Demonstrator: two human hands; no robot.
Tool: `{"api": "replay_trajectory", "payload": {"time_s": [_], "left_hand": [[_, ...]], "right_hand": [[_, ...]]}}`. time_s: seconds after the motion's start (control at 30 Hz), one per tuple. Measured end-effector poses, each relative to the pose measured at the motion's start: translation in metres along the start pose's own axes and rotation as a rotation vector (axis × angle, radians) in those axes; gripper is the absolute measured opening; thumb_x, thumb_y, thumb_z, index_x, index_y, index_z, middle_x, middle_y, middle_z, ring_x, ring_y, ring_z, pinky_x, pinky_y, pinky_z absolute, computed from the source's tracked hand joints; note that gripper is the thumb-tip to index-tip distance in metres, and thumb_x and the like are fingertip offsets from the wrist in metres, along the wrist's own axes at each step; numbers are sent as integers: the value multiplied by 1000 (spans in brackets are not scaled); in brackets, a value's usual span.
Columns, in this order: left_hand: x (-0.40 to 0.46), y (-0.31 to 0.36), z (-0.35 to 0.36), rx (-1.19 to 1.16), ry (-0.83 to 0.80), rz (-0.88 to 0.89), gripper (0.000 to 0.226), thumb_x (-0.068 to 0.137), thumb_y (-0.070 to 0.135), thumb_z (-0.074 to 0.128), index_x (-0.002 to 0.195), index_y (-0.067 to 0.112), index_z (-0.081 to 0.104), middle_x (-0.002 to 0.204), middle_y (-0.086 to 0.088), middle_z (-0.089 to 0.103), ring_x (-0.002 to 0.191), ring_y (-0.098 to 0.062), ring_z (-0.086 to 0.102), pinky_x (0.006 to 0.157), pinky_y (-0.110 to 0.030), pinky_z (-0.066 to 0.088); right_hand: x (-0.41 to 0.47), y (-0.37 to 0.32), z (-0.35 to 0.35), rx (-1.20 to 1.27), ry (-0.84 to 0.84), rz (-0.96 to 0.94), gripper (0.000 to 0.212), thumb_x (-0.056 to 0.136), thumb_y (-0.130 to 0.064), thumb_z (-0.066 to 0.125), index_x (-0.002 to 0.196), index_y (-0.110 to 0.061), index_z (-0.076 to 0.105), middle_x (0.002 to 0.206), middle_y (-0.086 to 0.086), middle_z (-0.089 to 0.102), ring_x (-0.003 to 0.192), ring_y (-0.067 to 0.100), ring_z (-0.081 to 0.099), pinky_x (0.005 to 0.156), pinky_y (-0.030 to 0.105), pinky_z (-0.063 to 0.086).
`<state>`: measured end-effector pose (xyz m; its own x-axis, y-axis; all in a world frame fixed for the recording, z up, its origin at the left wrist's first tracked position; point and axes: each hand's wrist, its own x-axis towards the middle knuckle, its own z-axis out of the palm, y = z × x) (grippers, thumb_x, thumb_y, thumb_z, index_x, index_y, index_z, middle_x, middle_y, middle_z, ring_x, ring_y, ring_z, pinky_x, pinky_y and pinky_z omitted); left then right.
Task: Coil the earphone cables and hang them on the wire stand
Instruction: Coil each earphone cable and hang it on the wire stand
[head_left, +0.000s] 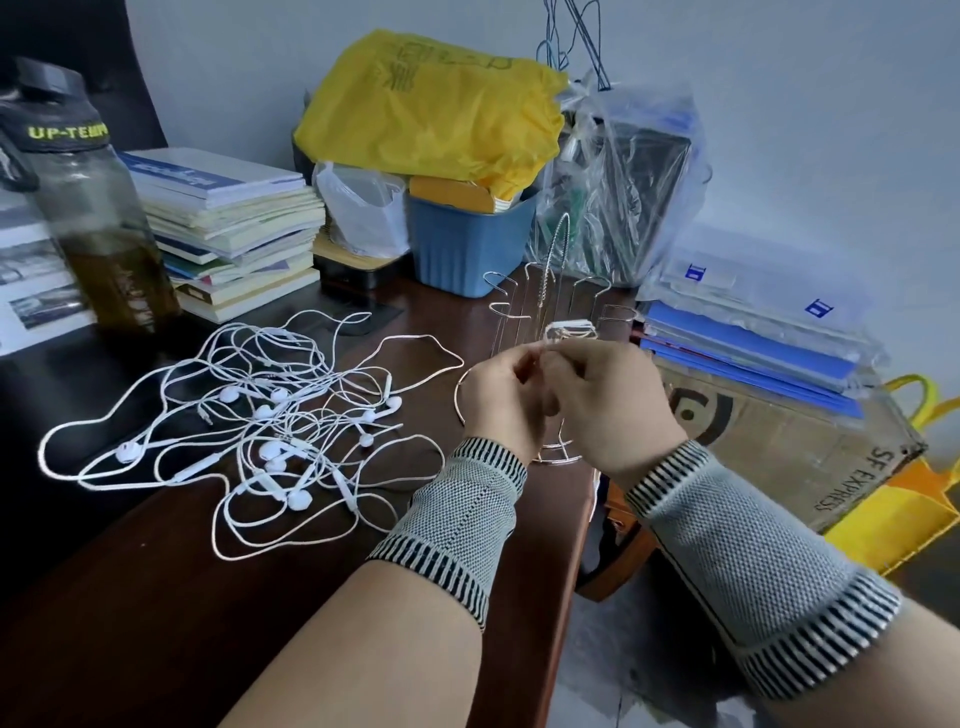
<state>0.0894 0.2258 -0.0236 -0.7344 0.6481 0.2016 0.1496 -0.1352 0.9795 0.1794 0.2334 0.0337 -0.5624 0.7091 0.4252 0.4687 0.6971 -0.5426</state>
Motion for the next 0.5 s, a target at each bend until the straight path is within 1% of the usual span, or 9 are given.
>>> {"api": "replay_trajectory", "payload": {"time_s": [0.03, 0.07, 0.1, 0.17, 0.23, 0.3, 0.37, 0.43, 0.5], "left_hand": [[0, -2, -1, -97, -5, 0, 26, 94, 4, 57, 77, 18, 70, 58, 18, 63, 49, 3, 52, 58, -10, 43], [-1, -1, -1, -96, 6, 27, 16, 94, 9, 60, 90, 13, 75, 68, 16, 68, 54, 4, 56, 62, -13, 47], [-3, 1, 0, -58, 8, 56, 15, 94, 15, 63, 100, 12, 76, 74, 15, 70, 60, 6, 59, 68, -14, 50], [-6, 1, -2, 25, -1, 110, 20, 92, 24, 65, 108, 16, 75, 79, 9, 73, 65, 4, 60, 75, -18, 53], [-7, 2, -3, 28, 0, 125, 22, 92, 28, 66, 108, 17, 75, 83, 1, 75, 64, -1, 59, 74, -24, 54], [-6, 2, -4, 11, -1, 120, 20, 92, 27, 66, 105, 16, 76, 79, 4, 74, 65, -5, 62, 75, -28, 56], [-6, 2, -3, 3, -5, 92, 16, 92, 26, 66, 100, 16, 77, 70, 8, 70, 63, -9, 61, 74, -32, 57], [-5, 2, -2, -70, -33, 62, 18, 84, 38, 70, 88, 22, 78, 60, 9, 64, 59, -13, 54, 69, -38, 53], [-3, -3, -1, -152, -49, 38, 27, 71, 51, 67, 79, 27, 76, 54, 10, 60, 58, -17, 51, 65, -42, 50]], "right_hand": [[-4, 7, 2, 272, 19, 85, 32, 92, -17, 55, 61, -18, 65, 54, -5, 59, 48, 12, 50, 53, 28, 40], [-6, 13, 2, 528, 48, 191, 28, 90, -16, 61, 63, -13, 68, 52, -2, 58, 44, 12, 46, 48, 27, 38], [-7, 17, 2, 733, 63, 303, 23, 88, -18, 66, 67, -7, 69, 52, 2, 57, 42, 12, 42, 44, 25, 35], [-8, 24, 4, 933, 43, 469, 26, 81, -25, 73, 71, -1, 68, 51, 4, 51, 41, 12, 36, 42, 23, 29], [-6, 26, 6, 975, 22, 533, 29, 78, -29, 75, 68, -3, 66, 50, 2, 45, 42, 11, 32, 43, 22, 26], [-2, 23, 8, 956, 33, 519, 28, 81, -27, 74, 64, -6, 65, 49, 1, 47, 40, 11, 33, 43, 23, 26], [3, 16, 9, 934, 46, 504, 30, 83, -24, 72, 61, -6, 64, 48, 2, 49, 38, 11, 34, 41, 24, 26], [9, 10, 12, 928, 51, 518, 31, 84, -21, 71, 59, -5, 61, 45, 2, 45, 36, 12, 33, 41, 23, 24], [13, 5, 14, 888, 55, 558, 28, 83, -19, 70, 61, -4, 60, 45, 3, 43, 36, 13, 32, 40, 23, 24]]}}
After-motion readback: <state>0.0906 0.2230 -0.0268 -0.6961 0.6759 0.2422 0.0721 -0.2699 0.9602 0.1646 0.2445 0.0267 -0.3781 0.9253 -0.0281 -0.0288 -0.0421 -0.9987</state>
